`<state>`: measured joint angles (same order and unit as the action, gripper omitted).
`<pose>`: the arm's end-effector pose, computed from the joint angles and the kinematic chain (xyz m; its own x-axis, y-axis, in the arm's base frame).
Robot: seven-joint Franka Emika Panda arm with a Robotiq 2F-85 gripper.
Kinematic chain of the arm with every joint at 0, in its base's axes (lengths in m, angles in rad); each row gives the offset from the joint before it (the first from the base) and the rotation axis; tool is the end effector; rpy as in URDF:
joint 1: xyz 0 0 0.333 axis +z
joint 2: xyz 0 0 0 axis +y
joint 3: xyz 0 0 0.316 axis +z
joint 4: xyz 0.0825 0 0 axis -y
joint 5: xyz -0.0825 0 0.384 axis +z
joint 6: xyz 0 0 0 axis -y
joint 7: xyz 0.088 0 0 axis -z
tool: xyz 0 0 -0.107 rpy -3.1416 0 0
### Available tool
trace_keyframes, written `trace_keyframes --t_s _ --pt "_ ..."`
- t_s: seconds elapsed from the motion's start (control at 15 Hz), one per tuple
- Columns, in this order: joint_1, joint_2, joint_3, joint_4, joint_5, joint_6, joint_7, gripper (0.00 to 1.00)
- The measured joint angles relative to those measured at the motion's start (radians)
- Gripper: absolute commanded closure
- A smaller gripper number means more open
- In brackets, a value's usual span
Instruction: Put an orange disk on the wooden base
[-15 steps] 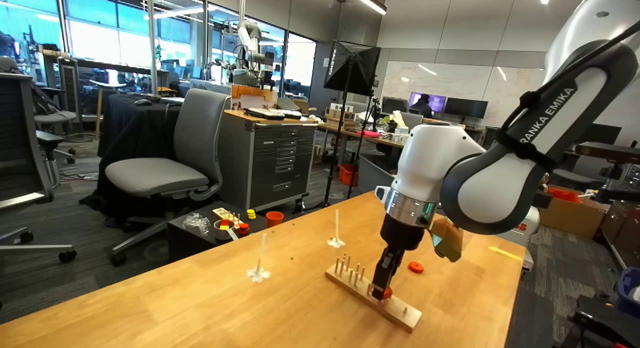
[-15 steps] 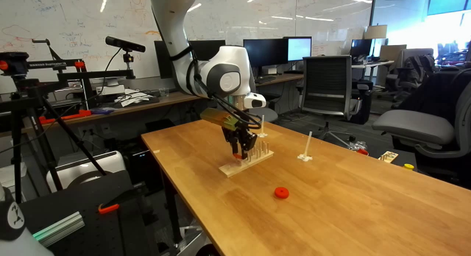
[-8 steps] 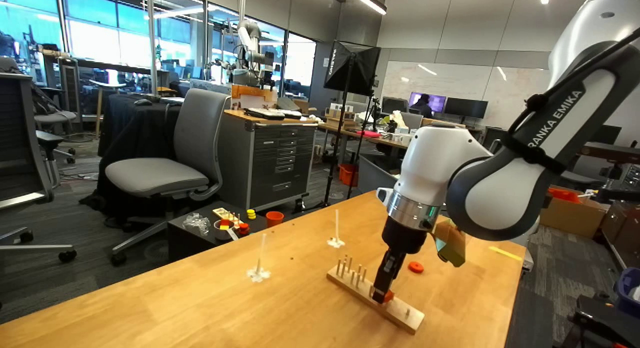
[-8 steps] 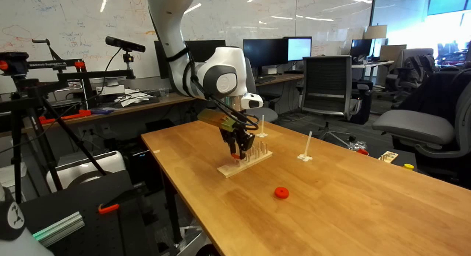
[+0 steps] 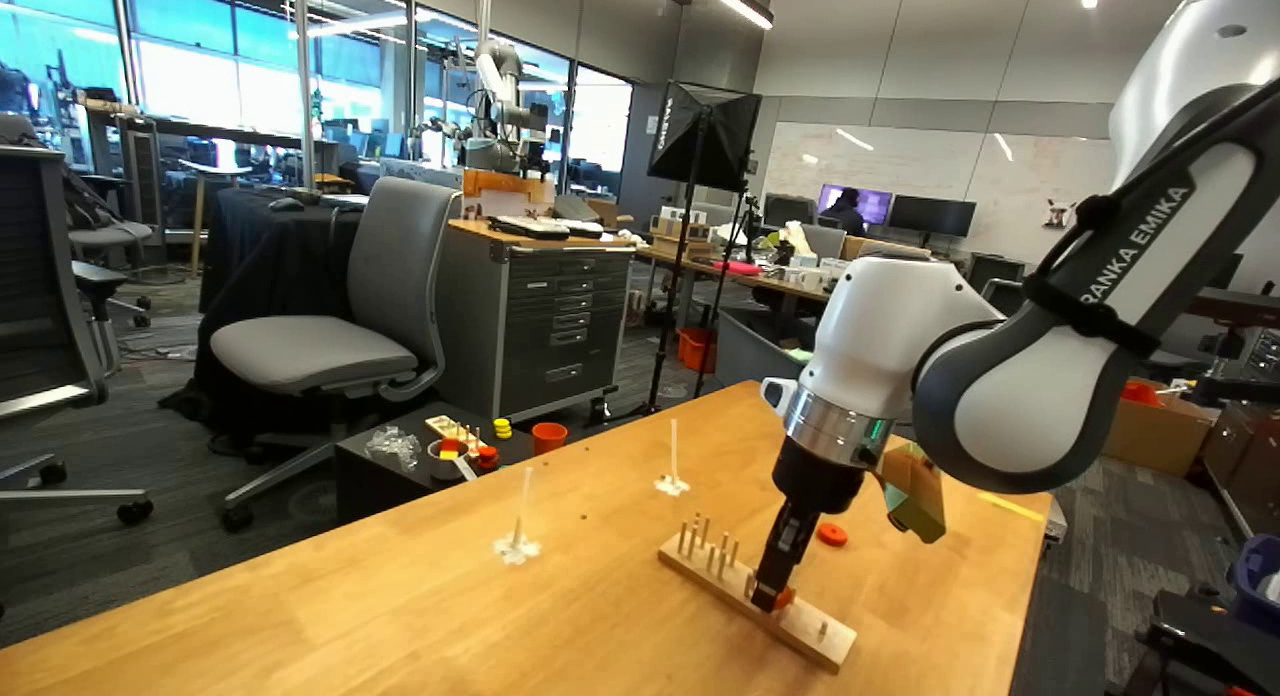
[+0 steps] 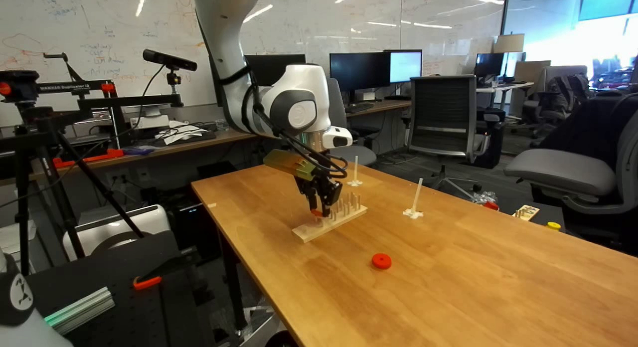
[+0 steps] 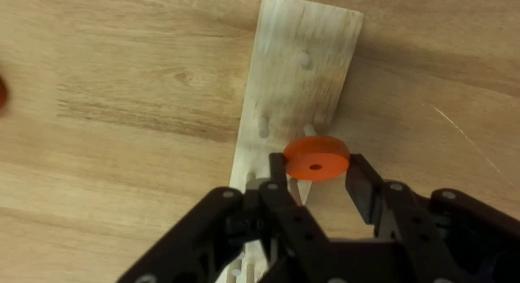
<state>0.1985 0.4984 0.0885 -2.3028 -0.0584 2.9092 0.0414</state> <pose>0.5055 0.1555 0.1410 0.9532 0.2815 0.1101 0.2860 -0.9578 -0.0272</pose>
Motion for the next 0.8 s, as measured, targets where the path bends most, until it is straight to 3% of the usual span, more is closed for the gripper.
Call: trace_keyframes --t_s 0.8 --pt "0.000 -0.035 0.000 -0.076 -0.001 0.071 -0.023 0.82"
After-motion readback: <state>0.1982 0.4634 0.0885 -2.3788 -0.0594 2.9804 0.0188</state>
